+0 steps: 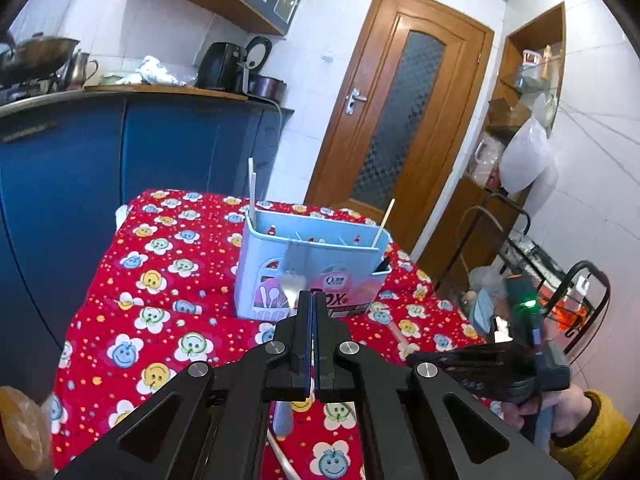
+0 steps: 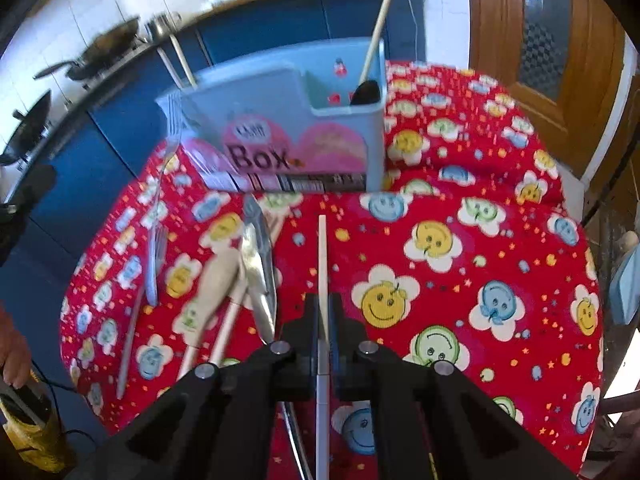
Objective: Organize utensils
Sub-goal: 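Close the right tool on a white chopstick while the left tool holds the fork raised, then carry the fork and white chopstick upright over the blue box with both tools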
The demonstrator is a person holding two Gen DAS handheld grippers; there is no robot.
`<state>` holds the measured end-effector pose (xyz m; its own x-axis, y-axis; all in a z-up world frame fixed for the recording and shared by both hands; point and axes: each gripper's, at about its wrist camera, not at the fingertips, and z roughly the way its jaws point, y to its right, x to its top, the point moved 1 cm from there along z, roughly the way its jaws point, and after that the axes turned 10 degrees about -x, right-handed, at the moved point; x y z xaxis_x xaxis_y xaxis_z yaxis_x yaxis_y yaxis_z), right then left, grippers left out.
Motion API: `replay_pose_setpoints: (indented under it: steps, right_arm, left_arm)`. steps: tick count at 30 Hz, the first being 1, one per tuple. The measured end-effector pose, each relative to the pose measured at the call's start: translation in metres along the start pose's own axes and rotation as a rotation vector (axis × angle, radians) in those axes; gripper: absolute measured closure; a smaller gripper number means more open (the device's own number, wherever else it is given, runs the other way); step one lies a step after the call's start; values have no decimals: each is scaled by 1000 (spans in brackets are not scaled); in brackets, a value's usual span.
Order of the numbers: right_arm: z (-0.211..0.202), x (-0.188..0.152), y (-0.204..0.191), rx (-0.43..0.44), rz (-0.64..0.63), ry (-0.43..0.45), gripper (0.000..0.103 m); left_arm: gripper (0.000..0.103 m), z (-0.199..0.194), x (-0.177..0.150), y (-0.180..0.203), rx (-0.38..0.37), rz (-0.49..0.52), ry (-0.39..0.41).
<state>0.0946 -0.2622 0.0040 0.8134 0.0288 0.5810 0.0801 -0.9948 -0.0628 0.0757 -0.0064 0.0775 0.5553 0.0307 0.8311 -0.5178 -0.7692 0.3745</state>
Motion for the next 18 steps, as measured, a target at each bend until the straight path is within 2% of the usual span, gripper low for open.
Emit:
replay_pose_setpoints:
  steps: [6,9,10,11,18]
  right_arm:
    - [-21,0,2,52,38,79,97]
    - [-28,2,2,79,52,106,97]
    - [-29,2,2,89,56,112,97]
    - [-30,2,1,96,58,117,97]
    - [-32,-1,5,127,68,127,97]
  left_arm:
    - [102,27,-7,-2,11,4,-152]
    - [82,49,-13,-8,17,-8,-242]
    - [72,55,-15,-10,21,-13,-257]
    - [69,60,-16,-12,24,-15,-274]
    - [69,93,-13,-15,80,29,-358]
